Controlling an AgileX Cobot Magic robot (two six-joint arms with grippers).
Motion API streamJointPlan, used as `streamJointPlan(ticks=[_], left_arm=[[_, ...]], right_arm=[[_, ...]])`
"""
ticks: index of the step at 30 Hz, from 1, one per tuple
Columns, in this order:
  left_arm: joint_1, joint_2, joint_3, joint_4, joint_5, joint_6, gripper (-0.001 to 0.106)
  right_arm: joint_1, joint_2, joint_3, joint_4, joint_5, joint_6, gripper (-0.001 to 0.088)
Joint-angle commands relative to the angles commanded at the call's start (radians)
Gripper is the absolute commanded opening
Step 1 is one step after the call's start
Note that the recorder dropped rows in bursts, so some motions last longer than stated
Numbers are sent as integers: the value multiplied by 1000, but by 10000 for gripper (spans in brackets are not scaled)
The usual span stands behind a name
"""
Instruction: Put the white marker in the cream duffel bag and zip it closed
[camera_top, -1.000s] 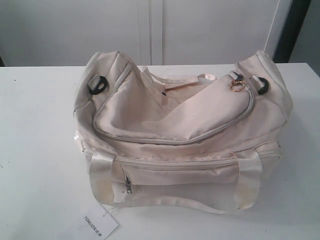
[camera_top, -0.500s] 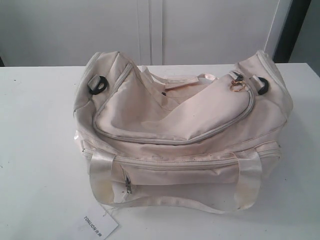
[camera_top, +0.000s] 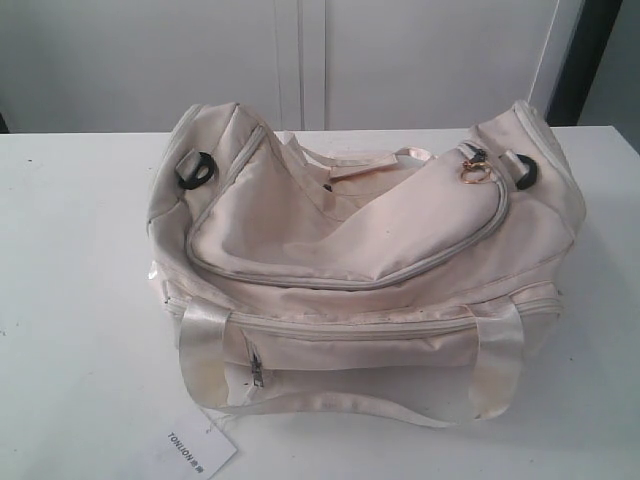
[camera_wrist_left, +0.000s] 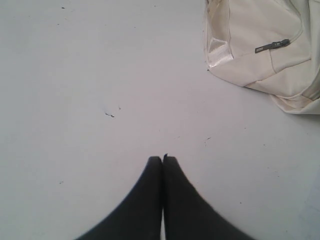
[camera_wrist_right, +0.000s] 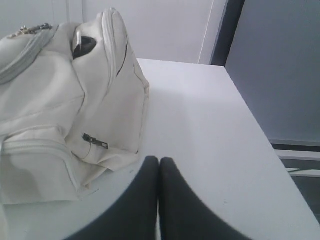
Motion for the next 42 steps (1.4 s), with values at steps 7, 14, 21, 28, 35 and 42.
streamJointPlan(ticks=[7,14,21,28,35,42], left_arm=[[0,0,0,0,-1,0,0],[0,0,0,0,-1,0,0],[0,0,0,0,-1,0,0],[0,0,0,0,-1,0,0],[0,0,0,0,-1,0,0],[0,0,0,0,-1,0,0]], right_arm=[[2,0,63,0,-96,0,0],[2,0,102,0,-65,0,0],[2,0,102,2,-56,0,0],[2,0,102,54,-60,-6,0],[2,0,102,54,-60,-6,0],[2,0,102,54,-60,-6,0]])
